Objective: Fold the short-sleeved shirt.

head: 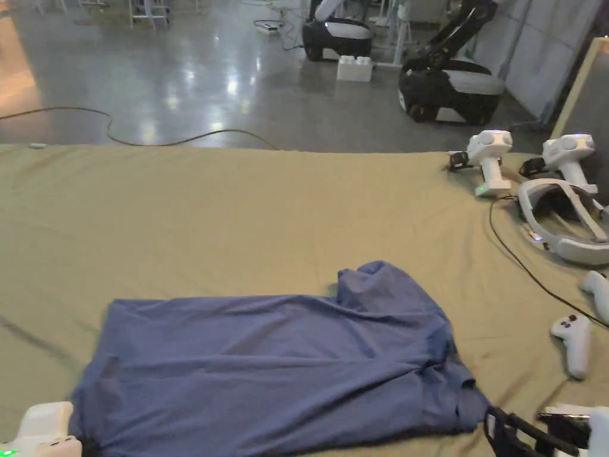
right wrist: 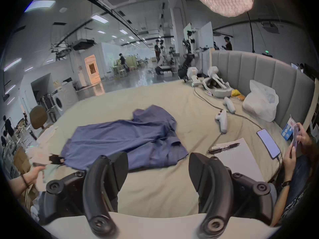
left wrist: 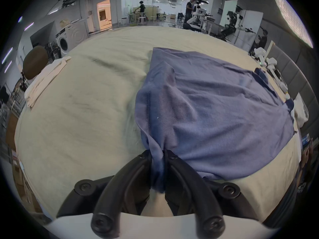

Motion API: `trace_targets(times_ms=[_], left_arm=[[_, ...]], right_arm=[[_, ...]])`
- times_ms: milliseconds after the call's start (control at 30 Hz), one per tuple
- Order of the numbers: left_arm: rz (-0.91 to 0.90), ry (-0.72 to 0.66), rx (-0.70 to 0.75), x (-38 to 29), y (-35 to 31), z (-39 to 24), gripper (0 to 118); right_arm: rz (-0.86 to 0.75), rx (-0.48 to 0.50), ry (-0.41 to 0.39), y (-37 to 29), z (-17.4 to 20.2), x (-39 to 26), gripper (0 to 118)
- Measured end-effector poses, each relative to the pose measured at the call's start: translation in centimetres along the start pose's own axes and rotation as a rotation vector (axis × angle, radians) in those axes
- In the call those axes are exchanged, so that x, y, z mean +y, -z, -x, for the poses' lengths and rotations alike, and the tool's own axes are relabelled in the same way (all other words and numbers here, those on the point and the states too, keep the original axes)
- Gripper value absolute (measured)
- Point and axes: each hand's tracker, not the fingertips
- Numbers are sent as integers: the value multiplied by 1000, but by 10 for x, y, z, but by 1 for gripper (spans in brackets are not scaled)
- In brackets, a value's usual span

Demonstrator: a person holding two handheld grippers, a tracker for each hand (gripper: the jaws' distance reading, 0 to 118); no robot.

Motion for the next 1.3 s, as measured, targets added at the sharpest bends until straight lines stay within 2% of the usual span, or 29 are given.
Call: trace_targets(times_ms=[67,133,233,333,400,433,467,500,667,700,767,800,867,1033,1100,1167,1300], left_arm=[[1,62,15,-1,0,-4,15],[1,59,22,-2,2,-5,15],[0,68,30,-2,3,-5,15],[-3,75,27,-3,2,-2,15],[-6,66,17,-3,1,-1,15],[-8,58,12,-3,0,-1,15],[-11,55,11,-4,0,0,15],[-11,54,10,-4,0,-1,15],[42,27,-53,13,-5,12,8],[17,20,-68,15,-12,16,8],[-51,9,-60,13,-33,21,8],[-68,-9,-85,12,-43,24,8],[-87,-58,-145,9,-61,31,8],[-116,-12,-130,-19,-98,35,8],[-117,-10,-135,-35,-110,39,8],[-94,-22,-154,-54,-120,42,8],[-61,19,-139,-87,-125,38,8]], right_arm=[[59,-9,64,42,-20,-5,74],[113,3,141,84,-32,-8,74],[193,-60,181,139,-47,-17,74],[296,-63,139,179,-46,-32,73],[371,-91,55,193,-37,-44,70],[325,-122,-20,191,-33,-46,67],[304,-136,-26,188,-29,-43,56],[319,-127,4,186,-26,-39,6],[321,-155,-136,181,-17,-34,7],[323,-158,-120,177,-14,-30,7],[242,-231,-125,156,-14,-24,7],[217,-218,-96,145,-17,-22,7],[232,-200,-93,130,-17,-21,7],[219,-215,-141,88,-20,-38,7],[218,-221,-138,69,-25,-46,7],[231,-201,-87,48,-32,-57,7],[272,-205,-127,24,-33,-80,7]])
